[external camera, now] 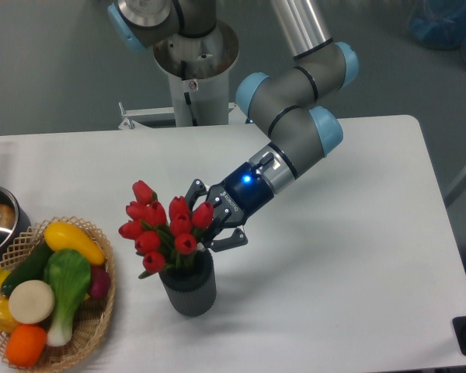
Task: Pick up the flowers from the vase
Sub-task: 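Close the gripper on the tulip stems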
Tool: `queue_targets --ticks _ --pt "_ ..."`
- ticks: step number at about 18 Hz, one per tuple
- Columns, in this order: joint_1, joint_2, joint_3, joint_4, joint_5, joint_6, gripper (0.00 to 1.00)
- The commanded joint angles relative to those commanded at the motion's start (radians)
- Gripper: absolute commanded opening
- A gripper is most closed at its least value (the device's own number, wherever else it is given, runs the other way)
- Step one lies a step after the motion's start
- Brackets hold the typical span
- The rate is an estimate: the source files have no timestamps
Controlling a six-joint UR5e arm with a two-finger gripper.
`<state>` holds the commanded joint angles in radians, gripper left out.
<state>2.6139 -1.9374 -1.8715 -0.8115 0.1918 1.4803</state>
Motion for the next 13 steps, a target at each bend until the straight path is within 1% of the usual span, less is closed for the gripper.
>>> queue_targets --ticks 4,8,11,13 --pt "0.002 0.002 -0.003 0.002 -0.006 -0.008 0.39" --pt "0.006 0.012 0.021 0.0 -0.011 -0.032 0.39" --pt "0.014 0.032 0.035 0.002 -0.028 -0.103 0.39" --pt "0.014 0.04 0.04 0.0 -0.04 -0.115 0.39"
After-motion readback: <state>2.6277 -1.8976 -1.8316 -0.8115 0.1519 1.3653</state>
